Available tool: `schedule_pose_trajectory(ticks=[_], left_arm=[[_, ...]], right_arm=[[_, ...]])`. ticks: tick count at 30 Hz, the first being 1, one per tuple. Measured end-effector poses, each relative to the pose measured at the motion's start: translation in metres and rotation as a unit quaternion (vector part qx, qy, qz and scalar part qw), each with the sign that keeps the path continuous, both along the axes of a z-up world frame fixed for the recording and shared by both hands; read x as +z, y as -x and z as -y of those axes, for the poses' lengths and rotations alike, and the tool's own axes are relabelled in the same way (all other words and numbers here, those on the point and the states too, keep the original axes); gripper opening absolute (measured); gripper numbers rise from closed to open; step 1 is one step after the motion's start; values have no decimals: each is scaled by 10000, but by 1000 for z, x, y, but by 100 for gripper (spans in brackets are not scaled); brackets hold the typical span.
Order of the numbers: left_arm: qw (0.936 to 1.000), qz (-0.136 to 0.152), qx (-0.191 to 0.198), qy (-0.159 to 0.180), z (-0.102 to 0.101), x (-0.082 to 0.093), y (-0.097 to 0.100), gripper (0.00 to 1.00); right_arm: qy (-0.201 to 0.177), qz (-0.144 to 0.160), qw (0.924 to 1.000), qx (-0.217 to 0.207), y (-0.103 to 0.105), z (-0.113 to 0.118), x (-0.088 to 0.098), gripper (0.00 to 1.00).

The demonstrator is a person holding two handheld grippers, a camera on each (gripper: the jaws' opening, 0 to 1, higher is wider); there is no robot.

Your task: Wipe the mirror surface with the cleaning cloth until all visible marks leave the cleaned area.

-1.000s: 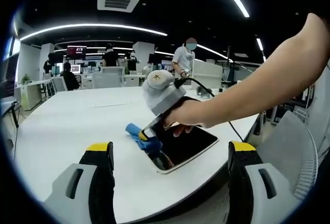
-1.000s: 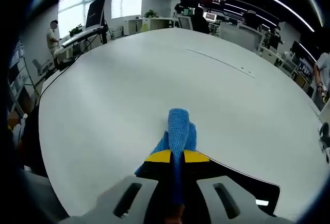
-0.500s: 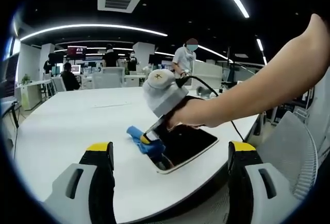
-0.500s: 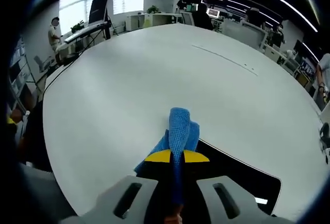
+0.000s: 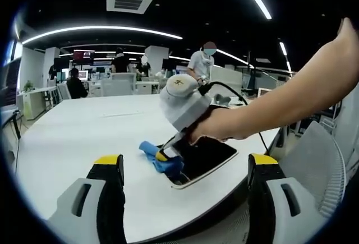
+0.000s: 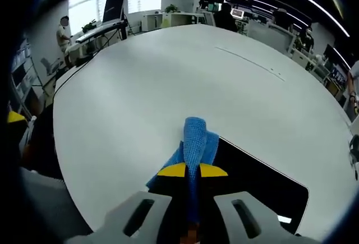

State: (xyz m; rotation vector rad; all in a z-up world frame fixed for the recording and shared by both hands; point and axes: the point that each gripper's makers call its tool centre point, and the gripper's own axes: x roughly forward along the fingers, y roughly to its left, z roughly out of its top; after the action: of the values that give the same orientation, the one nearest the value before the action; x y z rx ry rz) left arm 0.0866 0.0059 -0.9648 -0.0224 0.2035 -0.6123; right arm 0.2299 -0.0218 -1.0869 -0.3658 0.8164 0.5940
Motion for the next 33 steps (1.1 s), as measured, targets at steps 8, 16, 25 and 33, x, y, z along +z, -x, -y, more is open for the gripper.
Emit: schedule_pose_trajectory(ticks=[8, 16, 25, 33], left_arm=[[10000, 3, 8, -1, -1, 0, 0, 90], [10000, -3, 2, -2, -1, -1, 0, 90], [10000, -2, 0, 3, -1, -1, -1, 89], [10000, 4, 1, 15, -1, -1, -1, 89]], right_arm=[[-27, -107, 9999, 48, 6, 0, -1, 0], [-5, -141, 9998, 111, 12, -1, -1, 0], [391, 146, 9972, 624, 13, -2, 0, 0], [653, 290, 9929, 947, 12, 4, 0, 0]])
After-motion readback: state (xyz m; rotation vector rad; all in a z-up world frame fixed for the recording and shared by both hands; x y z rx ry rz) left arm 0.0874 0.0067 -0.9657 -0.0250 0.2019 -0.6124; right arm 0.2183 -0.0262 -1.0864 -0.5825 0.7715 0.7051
